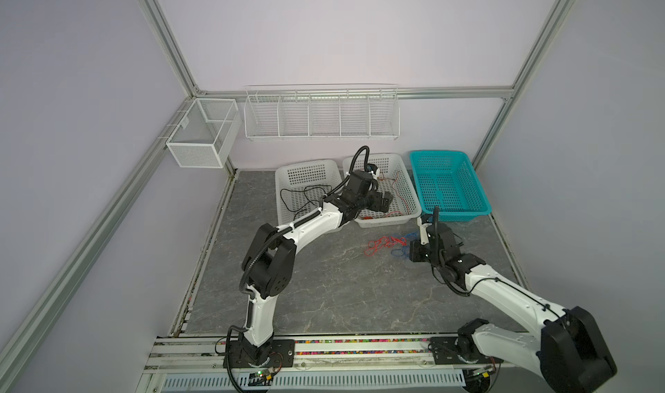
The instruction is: Untangle the cables
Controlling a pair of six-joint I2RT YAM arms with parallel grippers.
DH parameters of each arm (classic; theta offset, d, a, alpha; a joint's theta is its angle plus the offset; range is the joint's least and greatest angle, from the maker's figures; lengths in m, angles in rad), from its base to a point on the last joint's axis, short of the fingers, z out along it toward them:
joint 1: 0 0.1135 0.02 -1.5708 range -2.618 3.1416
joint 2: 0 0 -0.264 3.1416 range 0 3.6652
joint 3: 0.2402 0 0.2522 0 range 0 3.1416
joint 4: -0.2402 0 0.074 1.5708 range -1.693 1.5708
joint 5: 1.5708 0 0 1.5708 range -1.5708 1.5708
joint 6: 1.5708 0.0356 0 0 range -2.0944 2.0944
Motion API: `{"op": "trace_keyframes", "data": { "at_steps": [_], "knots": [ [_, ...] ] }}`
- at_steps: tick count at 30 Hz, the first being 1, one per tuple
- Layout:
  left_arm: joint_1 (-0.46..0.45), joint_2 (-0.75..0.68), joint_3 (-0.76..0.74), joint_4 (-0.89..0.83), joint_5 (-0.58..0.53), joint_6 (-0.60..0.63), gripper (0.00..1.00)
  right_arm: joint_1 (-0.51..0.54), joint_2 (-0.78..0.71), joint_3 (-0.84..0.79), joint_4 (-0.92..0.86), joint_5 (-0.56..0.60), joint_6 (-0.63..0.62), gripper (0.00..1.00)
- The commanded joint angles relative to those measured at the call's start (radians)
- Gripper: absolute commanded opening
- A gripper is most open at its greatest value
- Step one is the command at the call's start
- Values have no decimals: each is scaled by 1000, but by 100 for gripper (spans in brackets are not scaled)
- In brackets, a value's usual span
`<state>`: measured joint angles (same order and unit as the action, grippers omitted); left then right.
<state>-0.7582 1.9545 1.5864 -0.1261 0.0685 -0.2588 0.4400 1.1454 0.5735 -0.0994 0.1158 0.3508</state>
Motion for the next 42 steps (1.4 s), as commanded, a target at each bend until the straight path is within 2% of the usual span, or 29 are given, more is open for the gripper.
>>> {"op": "trace_keyframes", "data": {
  "at_steps": [1,7,14,19,25,30,40,42],
  "knots": [
    [0,-82,-86,64,50,20,96,-6,2,37,-26,-5,-40,8],
    [0,-261,-358,181,80,108,86,-9,-12,95,-89,-45,-87,7],
    [-16,-425,-644,300,167,212,86,-12,-11,180,-186,-45,-96,7],
    [-38,-447,-757,418,176,202,86,-13,-28,193,-202,-60,-98,8],
    [-118,-384,-753,511,126,215,86,-11,-42,204,-225,-80,-101,8],
    [-126,-302,-727,605,120,152,80,-12,-67,191,-217,-105,-91,8],
    [-127,-224,-690,655,126,114,62,-11,-76,192,-206,-134,-85,8],
    [-127,-208,-680,652,121,113,56,-12,-75,192,-206,-134,-86,8]
  ]
}}
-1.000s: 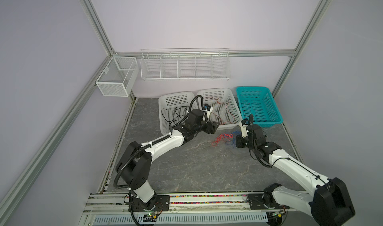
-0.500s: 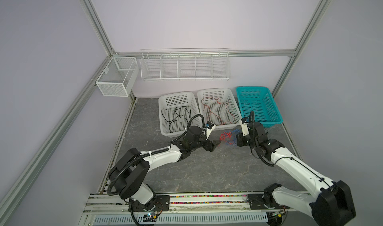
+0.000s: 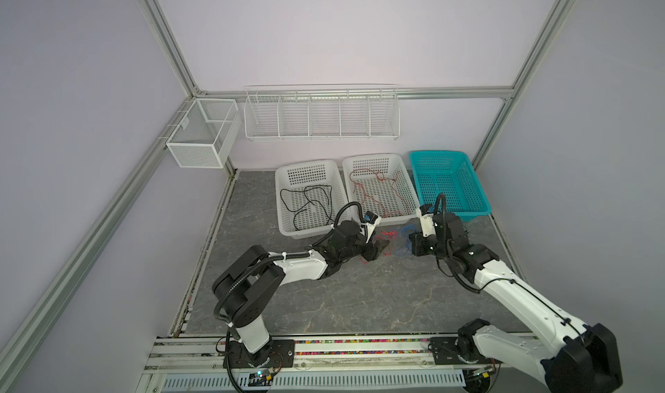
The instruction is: Untangle the cables
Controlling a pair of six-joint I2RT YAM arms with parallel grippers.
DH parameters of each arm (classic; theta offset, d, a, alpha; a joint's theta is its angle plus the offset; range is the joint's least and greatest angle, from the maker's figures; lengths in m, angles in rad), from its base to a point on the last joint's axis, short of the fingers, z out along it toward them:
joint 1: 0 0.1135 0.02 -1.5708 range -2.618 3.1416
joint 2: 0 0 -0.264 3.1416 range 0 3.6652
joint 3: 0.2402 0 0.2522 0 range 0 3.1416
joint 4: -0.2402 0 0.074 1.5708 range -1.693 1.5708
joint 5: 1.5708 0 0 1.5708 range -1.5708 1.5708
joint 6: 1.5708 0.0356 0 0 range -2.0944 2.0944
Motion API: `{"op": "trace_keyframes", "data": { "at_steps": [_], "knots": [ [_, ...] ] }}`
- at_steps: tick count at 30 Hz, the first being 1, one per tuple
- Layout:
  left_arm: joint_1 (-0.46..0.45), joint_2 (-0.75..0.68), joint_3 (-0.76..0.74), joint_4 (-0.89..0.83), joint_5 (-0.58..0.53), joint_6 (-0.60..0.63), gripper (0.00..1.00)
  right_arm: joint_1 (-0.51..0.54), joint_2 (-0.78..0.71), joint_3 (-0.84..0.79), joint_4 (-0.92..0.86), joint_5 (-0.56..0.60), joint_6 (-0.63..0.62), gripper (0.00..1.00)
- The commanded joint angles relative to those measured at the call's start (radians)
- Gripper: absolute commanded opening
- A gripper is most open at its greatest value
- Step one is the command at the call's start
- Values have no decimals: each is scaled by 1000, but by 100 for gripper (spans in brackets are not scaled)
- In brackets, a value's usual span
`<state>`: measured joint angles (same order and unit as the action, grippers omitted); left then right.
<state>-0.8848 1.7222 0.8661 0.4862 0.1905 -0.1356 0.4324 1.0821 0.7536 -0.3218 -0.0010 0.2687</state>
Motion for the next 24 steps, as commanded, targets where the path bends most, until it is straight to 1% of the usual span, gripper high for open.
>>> {"op": "trace_keyframes", "data": {
  "at_steps": [1,5,8,11,17,18,20,24],
  "knots": [
    [1,31,44,38,-2,-9,53,-4,-12,12,17,-18,-4,8],
    [1,60,61,21,-9,-10,36,-5,-16,9,11,-10,-3,8],
    [1,73,65,9,-4,-13,32,-5,-25,6,13,7,1,8],
    [1,76,63,0,6,-16,23,-6,-28,5,18,21,3,8],
    [-1,67,47,-21,10,-19,23,-7,-21,5,27,40,4,7],
    [-1,66,43,-21,12,-21,22,-7,-19,6,27,44,4,7],
    [-1,65,36,-27,3,-23,1,-6,-18,3,30,59,5,7],
    [-1,50,26,-53,-30,-19,0,-12,-11,1,19,145,31,6]
  ]
}}
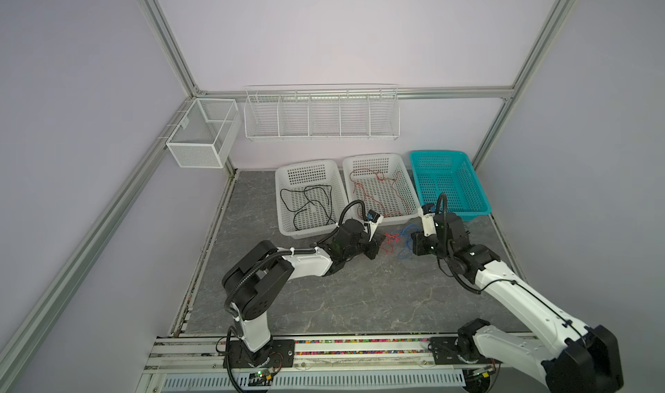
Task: Untangle the cables
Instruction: 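Grasp the red wire with the left gripper and pull it away from the blue wire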
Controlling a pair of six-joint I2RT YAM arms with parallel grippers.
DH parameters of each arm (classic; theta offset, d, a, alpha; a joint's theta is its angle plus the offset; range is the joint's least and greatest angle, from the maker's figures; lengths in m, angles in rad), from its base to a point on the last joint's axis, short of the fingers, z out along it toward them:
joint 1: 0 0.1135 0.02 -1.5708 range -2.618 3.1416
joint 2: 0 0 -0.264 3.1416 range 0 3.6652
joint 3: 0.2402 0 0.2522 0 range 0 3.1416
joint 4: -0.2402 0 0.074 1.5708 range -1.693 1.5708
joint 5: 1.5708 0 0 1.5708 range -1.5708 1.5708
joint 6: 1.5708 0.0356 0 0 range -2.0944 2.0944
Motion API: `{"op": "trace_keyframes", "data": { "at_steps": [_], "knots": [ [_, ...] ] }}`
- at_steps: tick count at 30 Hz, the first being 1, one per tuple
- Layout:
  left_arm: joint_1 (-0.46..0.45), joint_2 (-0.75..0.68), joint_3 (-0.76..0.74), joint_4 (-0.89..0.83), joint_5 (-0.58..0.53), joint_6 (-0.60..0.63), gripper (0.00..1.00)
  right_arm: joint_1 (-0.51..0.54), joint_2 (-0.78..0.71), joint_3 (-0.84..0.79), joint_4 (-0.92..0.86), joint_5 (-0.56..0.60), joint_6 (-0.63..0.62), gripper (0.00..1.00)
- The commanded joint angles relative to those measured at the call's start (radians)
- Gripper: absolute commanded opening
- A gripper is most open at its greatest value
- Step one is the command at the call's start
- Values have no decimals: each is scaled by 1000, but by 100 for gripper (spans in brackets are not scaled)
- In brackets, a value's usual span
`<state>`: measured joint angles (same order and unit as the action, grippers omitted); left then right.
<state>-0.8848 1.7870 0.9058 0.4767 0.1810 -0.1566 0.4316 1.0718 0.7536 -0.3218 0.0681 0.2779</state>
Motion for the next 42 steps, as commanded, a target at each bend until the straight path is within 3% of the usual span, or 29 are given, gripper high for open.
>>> {"op": "trace_keyframes", "data": {
  "at_steps": [1,5,15,21,30,32,35,38,42],
  "knots": [
    [-1,-22,-19,-45,-30,2,0,-14,2,1,14,103,31,6],
    [0,-76,-50,-80,-89,15,0,-46,12,-11,2,171,67,6],
    [1,-279,-98,-380,-345,19,0,-135,-4,-80,21,162,104,6],
    [4,-386,-135,-464,-459,53,0,-160,-7,-86,15,156,99,6],
    [34,-459,-138,-535,-487,61,0,-183,-31,-89,-28,181,92,6],
    [34,-461,-140,-522,-466,73,0,-183,-41,-93,-4,117,76,6],
    [33,-438,-141,-460,-334,110,0,-170,-37,-96,55,-41,40,6],
    [30,-391,-120,-419,-259,90,0,-135,-26,-91,93,-104,20,6],
    [-7,-317,-67,-420,-271,109,0,-97,-14,-76,142,-176,5,6]
  ]
}}
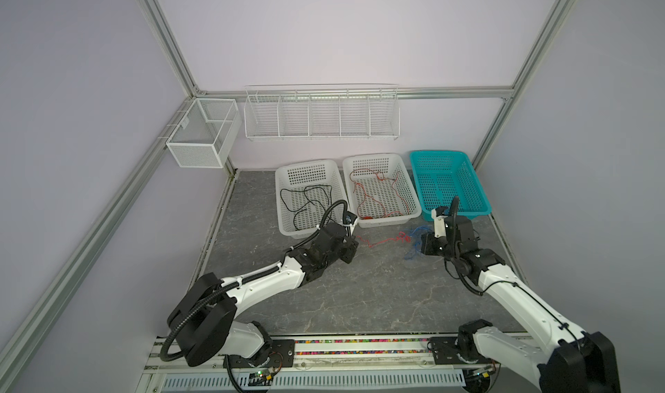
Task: Untangle the cables
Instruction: 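Grasp the red wire with the left gripper and pull it away from the blue wire, then lift the red wire with the left gripper and drop it into the white basket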
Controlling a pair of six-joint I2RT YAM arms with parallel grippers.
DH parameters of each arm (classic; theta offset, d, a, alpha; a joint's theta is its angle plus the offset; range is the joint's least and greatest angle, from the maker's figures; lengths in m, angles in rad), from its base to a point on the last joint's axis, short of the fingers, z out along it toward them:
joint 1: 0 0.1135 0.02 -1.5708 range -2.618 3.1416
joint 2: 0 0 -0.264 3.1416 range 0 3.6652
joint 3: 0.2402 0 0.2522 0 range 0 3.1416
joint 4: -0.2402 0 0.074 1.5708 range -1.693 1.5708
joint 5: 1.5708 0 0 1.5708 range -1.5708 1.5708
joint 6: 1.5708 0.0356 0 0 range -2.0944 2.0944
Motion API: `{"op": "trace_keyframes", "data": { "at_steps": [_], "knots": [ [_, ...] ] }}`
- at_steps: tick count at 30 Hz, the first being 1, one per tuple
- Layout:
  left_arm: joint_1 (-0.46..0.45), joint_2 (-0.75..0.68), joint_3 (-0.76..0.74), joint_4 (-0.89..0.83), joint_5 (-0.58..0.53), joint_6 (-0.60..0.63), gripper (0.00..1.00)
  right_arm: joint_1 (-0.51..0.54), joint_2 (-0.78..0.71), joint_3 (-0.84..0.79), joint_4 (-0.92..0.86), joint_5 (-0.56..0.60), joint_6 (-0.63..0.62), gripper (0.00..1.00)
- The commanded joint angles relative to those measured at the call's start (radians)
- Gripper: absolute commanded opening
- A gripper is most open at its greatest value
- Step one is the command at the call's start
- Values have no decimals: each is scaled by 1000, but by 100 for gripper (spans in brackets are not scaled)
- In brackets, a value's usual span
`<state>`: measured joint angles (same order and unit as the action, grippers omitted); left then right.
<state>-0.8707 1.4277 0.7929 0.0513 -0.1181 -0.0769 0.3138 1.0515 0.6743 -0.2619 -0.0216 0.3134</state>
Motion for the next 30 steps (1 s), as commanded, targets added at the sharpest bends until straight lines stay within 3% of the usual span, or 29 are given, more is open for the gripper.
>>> {"op": "trace_keyframes", "data": {
  "at_steps": [1,6,12,17,25,30],
  "knots": [
    [-27,59,61,-5,29,35,0,30,12,9,90,-97,-33,6],
    [-34,106,96,-40,43,37,0,59,78,60,94,-87,-40,6],
    [-35,60,68,-27,26,14,0,59,126,96,-12,202,27,6],
    [-34,-6,50,-34,-23,20,0,33,67,42,-36,310,64,6],
    [-30,-115,85,-33,6,30,0,-10,-7,-38,-43,340,83,6],
    [-4,-74,263,-106,19,54,0,-14,4,-71,-9,296,84,6]
  ]
}}
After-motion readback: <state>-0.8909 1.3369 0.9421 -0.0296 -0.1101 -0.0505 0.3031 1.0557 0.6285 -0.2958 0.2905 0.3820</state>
